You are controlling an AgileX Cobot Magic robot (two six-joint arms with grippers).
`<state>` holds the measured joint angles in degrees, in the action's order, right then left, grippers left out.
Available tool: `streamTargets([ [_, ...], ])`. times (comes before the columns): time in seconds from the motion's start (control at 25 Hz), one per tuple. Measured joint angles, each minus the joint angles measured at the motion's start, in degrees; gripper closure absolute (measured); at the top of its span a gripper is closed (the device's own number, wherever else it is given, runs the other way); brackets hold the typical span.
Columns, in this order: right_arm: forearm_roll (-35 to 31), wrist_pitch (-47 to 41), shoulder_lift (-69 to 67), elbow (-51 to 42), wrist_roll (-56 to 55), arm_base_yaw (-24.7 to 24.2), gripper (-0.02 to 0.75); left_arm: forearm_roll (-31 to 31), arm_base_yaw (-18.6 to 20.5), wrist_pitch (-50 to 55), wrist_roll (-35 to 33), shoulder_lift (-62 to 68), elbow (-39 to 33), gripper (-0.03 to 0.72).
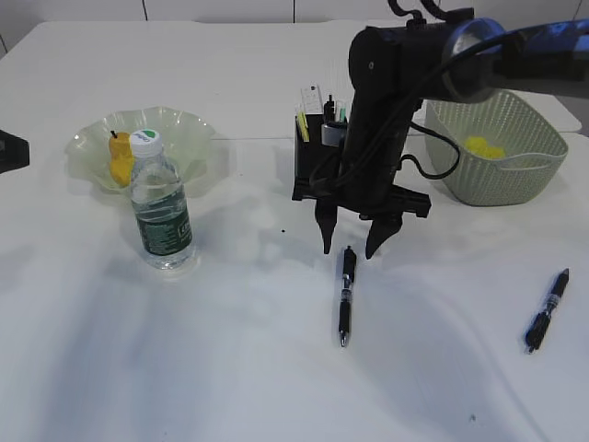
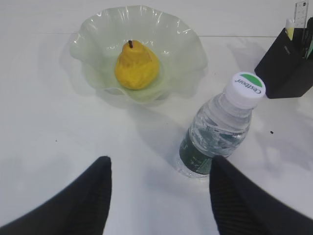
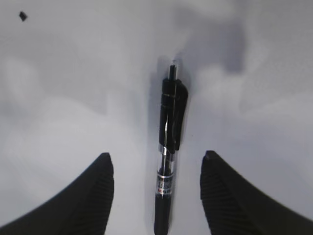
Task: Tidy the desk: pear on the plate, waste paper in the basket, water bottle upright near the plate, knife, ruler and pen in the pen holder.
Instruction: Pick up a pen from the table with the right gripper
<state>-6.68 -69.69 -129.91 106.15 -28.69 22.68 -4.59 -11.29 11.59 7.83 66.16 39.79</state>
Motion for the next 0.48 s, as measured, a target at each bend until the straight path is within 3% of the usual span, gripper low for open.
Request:
streamTargets([
  [0.48, 1.0, 1.4, -1.2, 0.1, -3.9, 0.0, 0.316, 0.0, 0.0, -0.2, 0.0, 0.0, 0.0, 0.241],
])
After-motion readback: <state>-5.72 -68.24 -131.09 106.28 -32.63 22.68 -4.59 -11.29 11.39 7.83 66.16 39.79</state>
